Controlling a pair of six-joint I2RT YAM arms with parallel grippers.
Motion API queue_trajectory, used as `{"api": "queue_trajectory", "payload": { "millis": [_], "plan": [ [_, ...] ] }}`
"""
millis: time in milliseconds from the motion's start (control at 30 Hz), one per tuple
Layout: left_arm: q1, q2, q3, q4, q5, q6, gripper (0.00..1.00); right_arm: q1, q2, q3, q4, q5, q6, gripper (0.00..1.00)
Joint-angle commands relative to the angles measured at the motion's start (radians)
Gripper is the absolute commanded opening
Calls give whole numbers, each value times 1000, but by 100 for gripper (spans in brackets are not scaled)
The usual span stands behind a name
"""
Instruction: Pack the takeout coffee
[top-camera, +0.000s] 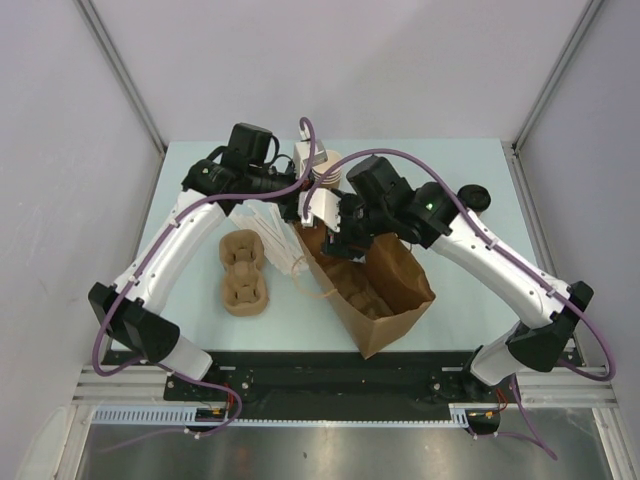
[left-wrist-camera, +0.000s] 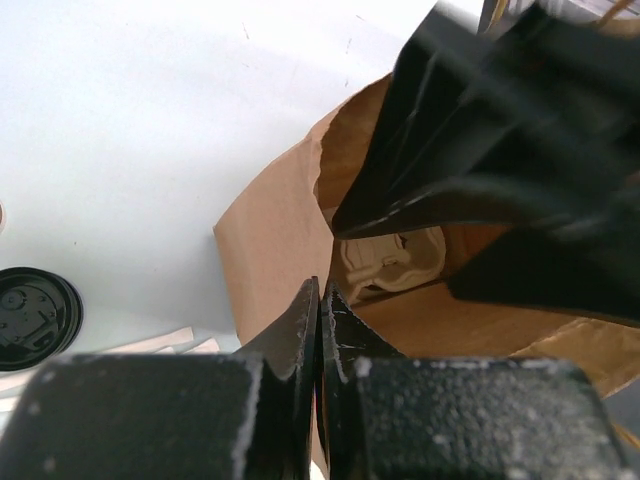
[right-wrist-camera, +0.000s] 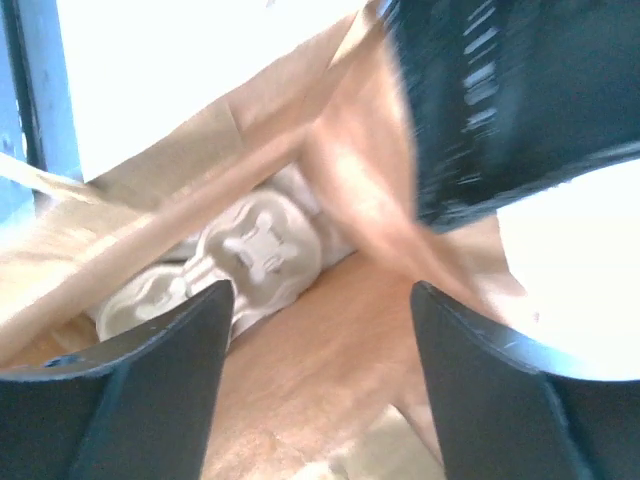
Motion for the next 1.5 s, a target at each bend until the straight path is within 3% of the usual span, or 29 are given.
{"api": "queue_trajectory", "payload": {
  "millis": [0,200,367,500,600,733,1067,1467],
  "plan": [
    [4,11,5,6,9,11,5,11,-36,105,31,4,31,79],
    [21,29,14,-5,9,18,7,11,-128,110,78,-5,45,86],
    [21,46,31,-6,14,33,10,-54,-206,94,200,-45,155,98],
    [21,84,74,-23,43,56,12,-216,-200,163,229,-98,294,100],
    [16,112,100,-28,71,62,12,-301,-168,223,166,-124,377,100],
    [0,139,125,-21,94,67,12,-513,-177,200,93,-192,469,99],
    [-33,219,209,20,117,25,14,-937,-100,91,11,-189,484,99],
    [-68,264,261,110,134,-41,13,-1078,55,79,59,-102,431,100]
  ]
}}
